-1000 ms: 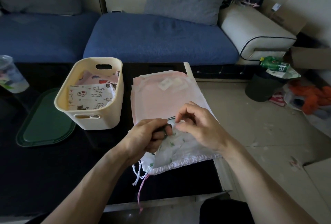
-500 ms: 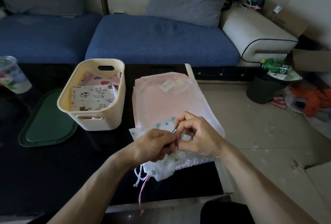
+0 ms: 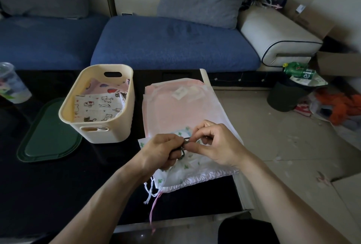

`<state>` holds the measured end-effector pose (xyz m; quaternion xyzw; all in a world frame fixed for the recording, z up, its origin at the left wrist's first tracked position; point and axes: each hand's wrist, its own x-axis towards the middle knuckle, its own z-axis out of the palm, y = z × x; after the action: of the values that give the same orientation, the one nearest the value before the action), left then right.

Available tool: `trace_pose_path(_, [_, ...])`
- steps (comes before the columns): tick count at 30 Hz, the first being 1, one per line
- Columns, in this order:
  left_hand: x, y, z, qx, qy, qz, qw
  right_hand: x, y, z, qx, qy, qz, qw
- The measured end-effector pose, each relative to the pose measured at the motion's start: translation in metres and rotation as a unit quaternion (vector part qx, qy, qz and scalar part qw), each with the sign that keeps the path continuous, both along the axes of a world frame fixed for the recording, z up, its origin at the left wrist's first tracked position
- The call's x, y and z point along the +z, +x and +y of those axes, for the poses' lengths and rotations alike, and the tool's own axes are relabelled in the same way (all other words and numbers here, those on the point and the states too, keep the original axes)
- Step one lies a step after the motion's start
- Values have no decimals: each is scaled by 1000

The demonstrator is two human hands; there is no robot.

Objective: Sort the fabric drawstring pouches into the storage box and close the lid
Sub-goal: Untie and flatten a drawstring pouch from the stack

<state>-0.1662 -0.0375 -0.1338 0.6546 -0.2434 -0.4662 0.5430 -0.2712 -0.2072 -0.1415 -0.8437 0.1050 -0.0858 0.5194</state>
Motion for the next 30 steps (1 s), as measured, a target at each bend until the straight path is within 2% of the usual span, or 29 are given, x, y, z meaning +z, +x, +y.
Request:
trace_pose_path(9, [-2, -4, -3, 44, 10, 4, 999, 1, 1, -2, 12, 40, -4, 999])
trace_pose_path(13, [-5, -1, -4, 92, 38, -34, 994, 2, 0, -6, 3, 63, 26, 998])
trace_pose_path(16, [-3, 1, -2, 37, 19, -58, 997, 2, 2, 1, 3, 62, 20, 998])
trace_pose_path(19, [-1, -3, -1, -24, 0, -37, 999, -2, 8, 10, -59, -12, -9, 998])
trace_pose_path(21, [0, -4, 0, -23, 1, -31, 999, -5, 11, 16, -97, -31, -18, 995])
trace_pose_path(23, [0, -2, -1, 20, 5, -26, 999, -4, 14, 22, -116, -25, -33, 992])
trace_pose_path(27, [-4, 2, -4, 164, -39, 64, 984, 6, 13, 24, -132, 2, -74, 988])
trace_pose_path(30, [-2, 2, -3, 162, -66, 78, 981, 8, 9, 24, -63, -63, -56, 994])
